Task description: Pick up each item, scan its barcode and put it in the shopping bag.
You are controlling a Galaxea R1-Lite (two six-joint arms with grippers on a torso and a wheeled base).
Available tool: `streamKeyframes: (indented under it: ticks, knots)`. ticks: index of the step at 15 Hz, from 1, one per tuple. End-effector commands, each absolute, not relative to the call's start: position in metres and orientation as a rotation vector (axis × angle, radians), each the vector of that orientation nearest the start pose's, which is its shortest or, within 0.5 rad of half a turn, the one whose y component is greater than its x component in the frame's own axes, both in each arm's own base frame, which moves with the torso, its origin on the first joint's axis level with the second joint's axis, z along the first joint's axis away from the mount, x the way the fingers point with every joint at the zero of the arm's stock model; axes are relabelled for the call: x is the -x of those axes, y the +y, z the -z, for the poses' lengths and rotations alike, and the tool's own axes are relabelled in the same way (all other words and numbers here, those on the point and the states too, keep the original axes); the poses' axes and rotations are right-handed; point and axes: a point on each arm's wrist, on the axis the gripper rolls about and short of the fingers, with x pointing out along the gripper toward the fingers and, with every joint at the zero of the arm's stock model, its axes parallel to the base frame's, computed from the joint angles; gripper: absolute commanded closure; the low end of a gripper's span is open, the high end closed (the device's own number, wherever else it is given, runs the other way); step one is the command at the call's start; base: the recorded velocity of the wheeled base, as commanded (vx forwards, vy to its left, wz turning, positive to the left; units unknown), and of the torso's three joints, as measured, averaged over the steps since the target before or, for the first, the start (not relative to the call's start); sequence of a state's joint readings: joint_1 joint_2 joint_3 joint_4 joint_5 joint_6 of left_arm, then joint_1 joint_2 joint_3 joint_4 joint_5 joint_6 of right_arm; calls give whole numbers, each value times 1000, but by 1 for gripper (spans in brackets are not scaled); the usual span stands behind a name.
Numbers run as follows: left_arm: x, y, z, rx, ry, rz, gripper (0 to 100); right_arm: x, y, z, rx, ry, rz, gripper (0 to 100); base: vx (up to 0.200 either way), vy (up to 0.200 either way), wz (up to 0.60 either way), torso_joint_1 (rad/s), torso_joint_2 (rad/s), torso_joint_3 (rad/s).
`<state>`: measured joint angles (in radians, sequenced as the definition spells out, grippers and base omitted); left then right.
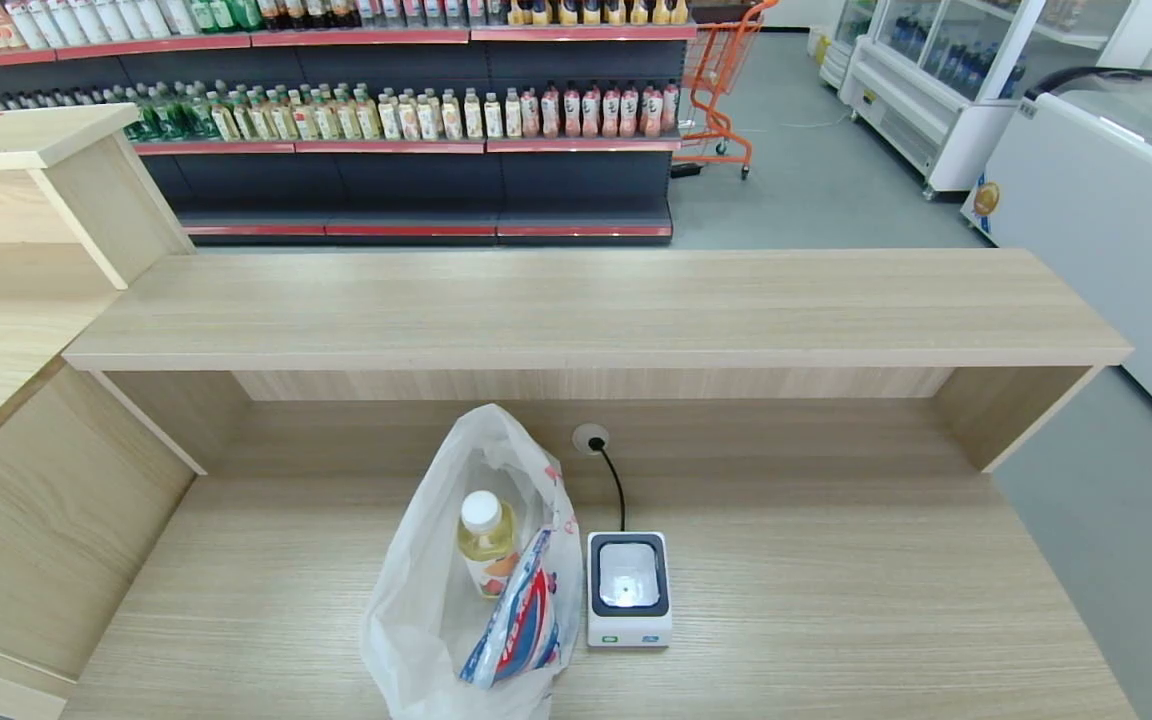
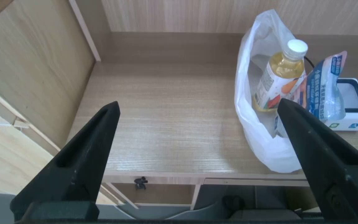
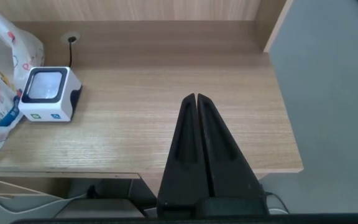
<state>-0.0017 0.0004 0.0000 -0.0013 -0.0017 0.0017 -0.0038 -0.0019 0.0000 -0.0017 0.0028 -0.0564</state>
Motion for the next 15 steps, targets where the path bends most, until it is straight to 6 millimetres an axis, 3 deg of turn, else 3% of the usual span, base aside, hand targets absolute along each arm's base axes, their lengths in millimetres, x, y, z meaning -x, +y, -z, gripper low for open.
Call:
streamKeyframes:
  ticks: [1, 15]
  knots:
    - [23, 0, -76, -2, -2, 3, 0, 23, 0, -76, 57, -2, 0, 100, 0, 0, 0, 0, 0, 0]
    - [23, 0, -76, -2, -2, 3, 0, 23, 0, -76, 58, -2, 0, 100, 0, 0, 0, 0, 0, 0]
